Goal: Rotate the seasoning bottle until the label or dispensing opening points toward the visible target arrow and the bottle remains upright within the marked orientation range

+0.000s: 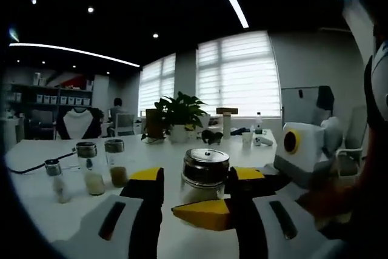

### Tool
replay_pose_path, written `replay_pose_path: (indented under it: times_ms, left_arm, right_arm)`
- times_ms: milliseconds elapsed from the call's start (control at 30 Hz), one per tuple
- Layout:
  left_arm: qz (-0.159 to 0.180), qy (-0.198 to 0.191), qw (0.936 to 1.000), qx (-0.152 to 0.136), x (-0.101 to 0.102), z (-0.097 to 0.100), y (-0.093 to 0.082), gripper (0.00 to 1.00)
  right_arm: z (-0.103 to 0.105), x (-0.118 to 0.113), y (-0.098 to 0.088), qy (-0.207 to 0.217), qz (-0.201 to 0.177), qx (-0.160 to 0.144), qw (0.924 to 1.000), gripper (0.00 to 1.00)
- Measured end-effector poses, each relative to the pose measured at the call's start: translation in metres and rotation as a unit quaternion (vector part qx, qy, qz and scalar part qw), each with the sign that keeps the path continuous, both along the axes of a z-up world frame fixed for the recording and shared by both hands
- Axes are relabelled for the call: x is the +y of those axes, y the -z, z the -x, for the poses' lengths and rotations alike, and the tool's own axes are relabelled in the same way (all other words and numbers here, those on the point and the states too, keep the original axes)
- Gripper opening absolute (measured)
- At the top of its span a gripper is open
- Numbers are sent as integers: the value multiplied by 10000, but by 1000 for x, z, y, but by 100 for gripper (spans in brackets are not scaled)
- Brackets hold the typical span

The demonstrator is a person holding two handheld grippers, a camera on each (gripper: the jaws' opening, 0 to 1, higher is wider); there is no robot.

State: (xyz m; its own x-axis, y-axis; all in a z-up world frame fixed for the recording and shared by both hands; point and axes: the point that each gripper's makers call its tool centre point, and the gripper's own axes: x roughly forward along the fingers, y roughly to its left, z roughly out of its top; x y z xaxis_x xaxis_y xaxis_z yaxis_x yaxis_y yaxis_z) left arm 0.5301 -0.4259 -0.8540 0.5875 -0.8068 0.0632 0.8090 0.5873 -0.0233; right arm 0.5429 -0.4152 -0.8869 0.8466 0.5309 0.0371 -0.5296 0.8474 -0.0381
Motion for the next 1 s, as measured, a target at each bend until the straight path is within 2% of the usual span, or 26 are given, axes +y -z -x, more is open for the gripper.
replay_pose_path:
  times_ms: [67,200,300,467,700,1000]
  left_arm:
    - [-76,2,10000,-42,-2,2,1,46]
    - [31,-42,10000,-24,-3,4,0,47]
    - [8,-148,9999,-28,-1,4,1,47]
    - [129,-319,9994,33,5,4,1,47]
    - [69,-589,9982,51,8,5,5,44]
    - [115,-934,9955,140,11,6,9,44]
  right_arm:
    - [0,3,2,-25,18,31,10000,33]
    - [0,6,3,45,42,-23,10000,33]
    - [0,7,0,152,-138,9,9998,33]
    - [3,10,-4,433,-122,-178,9988,33]
    - [-5,7,0,710,-192,-168,9972,33]
    - [-8,-1,-3,1119,-169,-418,9927,33]
